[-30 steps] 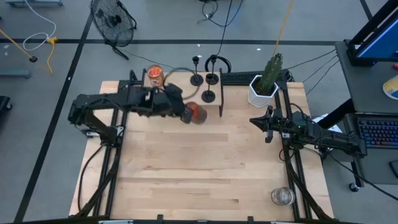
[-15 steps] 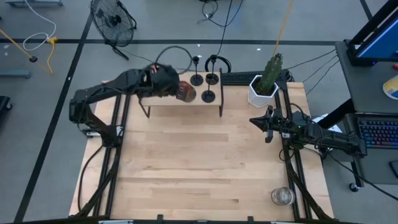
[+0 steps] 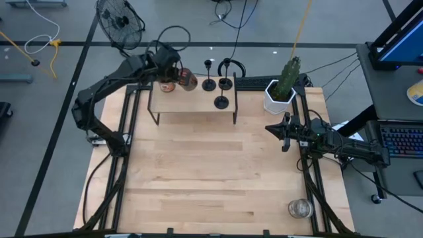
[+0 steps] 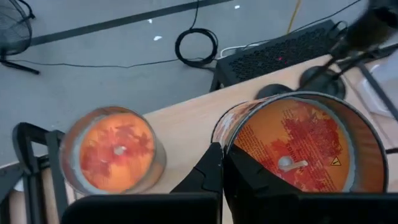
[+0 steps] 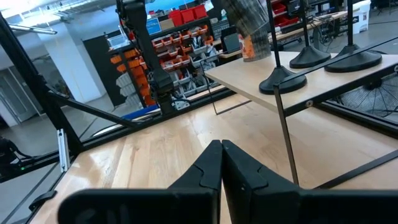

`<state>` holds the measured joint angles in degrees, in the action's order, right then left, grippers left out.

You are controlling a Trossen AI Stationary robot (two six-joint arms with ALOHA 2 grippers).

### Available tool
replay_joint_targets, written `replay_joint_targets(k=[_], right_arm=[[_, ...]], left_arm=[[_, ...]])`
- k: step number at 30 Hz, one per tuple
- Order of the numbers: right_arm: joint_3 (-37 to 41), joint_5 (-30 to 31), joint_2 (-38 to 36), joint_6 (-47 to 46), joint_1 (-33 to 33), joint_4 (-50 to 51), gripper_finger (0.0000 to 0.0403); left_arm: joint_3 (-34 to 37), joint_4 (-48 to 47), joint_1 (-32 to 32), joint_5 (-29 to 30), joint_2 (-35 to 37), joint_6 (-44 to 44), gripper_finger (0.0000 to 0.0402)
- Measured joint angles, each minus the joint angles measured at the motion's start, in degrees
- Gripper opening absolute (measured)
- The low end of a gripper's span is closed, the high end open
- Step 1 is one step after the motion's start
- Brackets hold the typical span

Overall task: Pick & Place candle stick holders
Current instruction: Put the orange scented candle on the shelf

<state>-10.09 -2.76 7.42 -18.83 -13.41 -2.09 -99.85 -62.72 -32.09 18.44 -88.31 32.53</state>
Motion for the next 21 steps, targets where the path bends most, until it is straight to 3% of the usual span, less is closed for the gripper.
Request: replay_joint_targets(k=[10,21], right_arm=[[0.0,4.4,0.0,0.0,0.0,0.0,0.0],[0.0,4.5,0.0,-0.2,0.0,0.0,0.0]], left_arm=[[-0.1,1.6,-4.6,-3.0,-3.3,-5.1,0.0001],[-0.1,1.4,-7.9,-4.9,-6.7,-7.3,0.0001]])
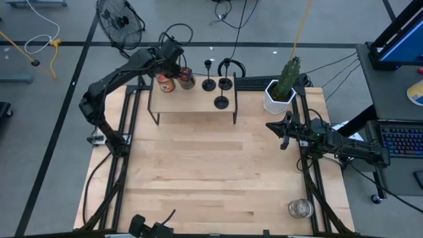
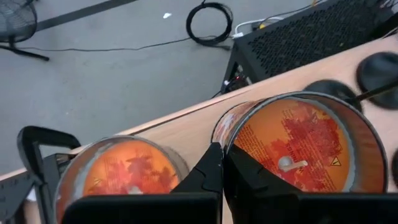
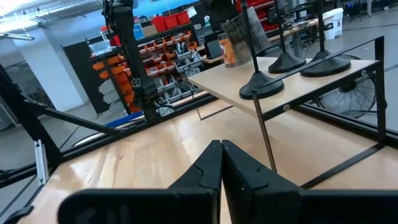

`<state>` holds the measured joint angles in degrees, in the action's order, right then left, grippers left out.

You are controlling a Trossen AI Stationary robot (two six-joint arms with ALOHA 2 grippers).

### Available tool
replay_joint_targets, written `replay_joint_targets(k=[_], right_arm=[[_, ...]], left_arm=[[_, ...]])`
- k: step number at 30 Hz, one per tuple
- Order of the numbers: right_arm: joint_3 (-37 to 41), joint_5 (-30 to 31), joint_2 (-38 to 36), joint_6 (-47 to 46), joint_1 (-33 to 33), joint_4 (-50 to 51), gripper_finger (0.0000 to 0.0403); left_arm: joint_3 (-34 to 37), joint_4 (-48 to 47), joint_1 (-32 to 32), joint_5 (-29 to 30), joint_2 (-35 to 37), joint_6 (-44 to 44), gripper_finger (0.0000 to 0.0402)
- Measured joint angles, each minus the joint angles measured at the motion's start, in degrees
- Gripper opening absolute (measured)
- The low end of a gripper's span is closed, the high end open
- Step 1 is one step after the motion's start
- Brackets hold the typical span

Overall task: Pick & Place candle stick holders
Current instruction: Put the orange scented candle on the shelf

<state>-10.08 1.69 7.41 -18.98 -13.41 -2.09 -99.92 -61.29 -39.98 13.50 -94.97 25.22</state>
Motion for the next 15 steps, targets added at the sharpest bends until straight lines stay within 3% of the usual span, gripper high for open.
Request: replay_joint_targets(k=[15], right_arm=[[0.0,-0.2,0.0,0.2,0.0,0.1,0.0]], left_arm=[[0.0,-0.6,-0.9,-0.6,-0.5,-2.2,0.0001]])
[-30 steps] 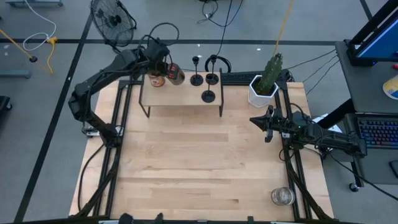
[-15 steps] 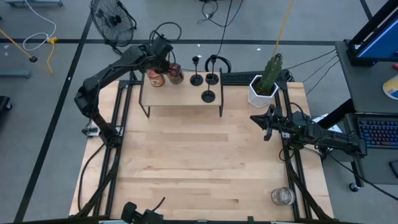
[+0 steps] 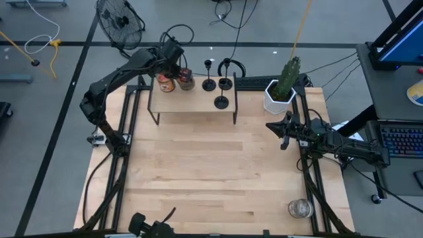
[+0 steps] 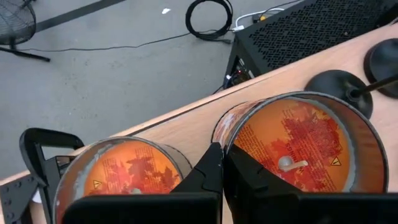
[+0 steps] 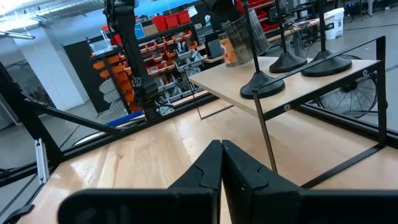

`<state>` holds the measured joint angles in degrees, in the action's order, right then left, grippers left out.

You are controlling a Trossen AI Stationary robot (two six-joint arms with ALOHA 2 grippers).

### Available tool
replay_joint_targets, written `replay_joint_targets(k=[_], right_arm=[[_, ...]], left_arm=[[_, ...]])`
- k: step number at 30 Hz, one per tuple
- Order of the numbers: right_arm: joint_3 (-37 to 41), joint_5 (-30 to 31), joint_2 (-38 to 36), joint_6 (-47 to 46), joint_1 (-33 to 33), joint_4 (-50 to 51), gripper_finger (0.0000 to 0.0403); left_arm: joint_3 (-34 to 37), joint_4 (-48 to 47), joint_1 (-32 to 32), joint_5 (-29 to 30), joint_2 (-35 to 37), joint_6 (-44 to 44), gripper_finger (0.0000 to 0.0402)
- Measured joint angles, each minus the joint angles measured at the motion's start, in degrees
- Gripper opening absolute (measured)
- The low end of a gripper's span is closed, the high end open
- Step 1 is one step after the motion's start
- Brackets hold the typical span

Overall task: Pick & Place candle stick holders
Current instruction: Put the orange scented candle on the shelf

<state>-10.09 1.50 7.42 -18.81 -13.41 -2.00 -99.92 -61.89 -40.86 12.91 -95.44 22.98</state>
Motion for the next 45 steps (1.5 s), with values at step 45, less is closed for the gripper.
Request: replay_joint_targets(k=[45], right_arm=[[0.0,0.0,0.0,-0.7,0.0,0.0,0.0]], left_arm=[[0.1,-1.4,-1.2,-2.4,-2.4,-0.6,0.0015]])
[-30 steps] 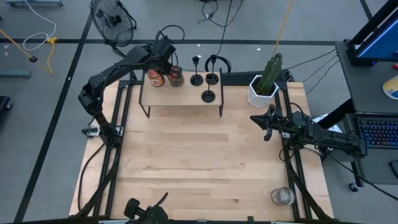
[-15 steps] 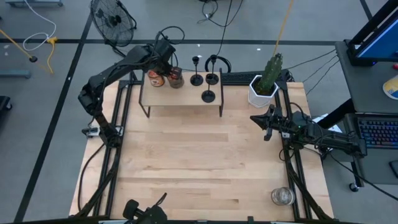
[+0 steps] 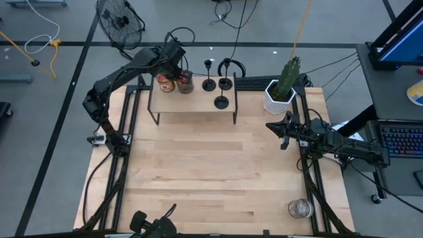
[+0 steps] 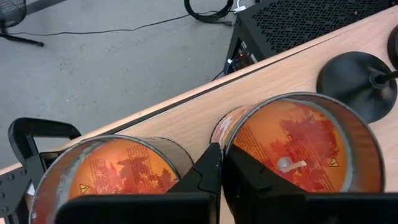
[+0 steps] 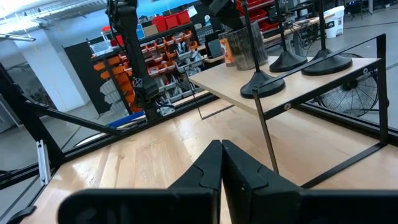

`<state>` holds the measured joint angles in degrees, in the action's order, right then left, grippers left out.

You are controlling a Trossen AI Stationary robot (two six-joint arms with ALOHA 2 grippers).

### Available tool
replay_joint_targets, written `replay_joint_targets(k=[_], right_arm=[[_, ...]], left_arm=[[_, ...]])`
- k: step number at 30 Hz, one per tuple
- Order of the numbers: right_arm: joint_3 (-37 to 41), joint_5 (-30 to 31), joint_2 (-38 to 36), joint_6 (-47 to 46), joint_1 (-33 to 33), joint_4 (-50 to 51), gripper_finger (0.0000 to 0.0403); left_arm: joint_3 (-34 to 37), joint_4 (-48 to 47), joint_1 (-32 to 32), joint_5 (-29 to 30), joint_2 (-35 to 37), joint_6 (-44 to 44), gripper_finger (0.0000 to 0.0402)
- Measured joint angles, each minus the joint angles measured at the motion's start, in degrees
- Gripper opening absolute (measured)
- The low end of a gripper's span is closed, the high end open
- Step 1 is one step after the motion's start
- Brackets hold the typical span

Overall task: Pick & Place candle stick holders
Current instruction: Put the orange scented candle on the shelf, then put the brown scented candle can on the shelf

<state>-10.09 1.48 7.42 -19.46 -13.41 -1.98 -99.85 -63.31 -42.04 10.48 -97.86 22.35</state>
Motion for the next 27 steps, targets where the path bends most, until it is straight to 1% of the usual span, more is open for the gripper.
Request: replay_joint_targets(k=[9,13,21,24,27], right_arm=[[0.0,0.0,0.0,0.0,0.0,0.0,0.0],[0.0,0.0,0.0,0.0,0.0,0.0,0.0],[0.0,0.0,0.0,0.0,0.0,0.0,0.0],[0.0,0.0,0.0,0.0,0.0,0.0,0.0],[0.0,0.0,0.0,0.0,0.0,0.0,0.0]], left_arm=[[0.0,0.0,-0.5,0.0,0.1,-0.2,0.0022],[-0.1,0.2,-0.5,0.1,0.1,-0.1,0.0038],[-0.1,0.2,-0.5,0.1,0.1,0.4,0.0082],[-0.9,-0.1,-0.5,0.0,0.1,0.9,0.0087],[-3.5,0.0,-0.5,0.0,0.1,0.6,0.0087]])
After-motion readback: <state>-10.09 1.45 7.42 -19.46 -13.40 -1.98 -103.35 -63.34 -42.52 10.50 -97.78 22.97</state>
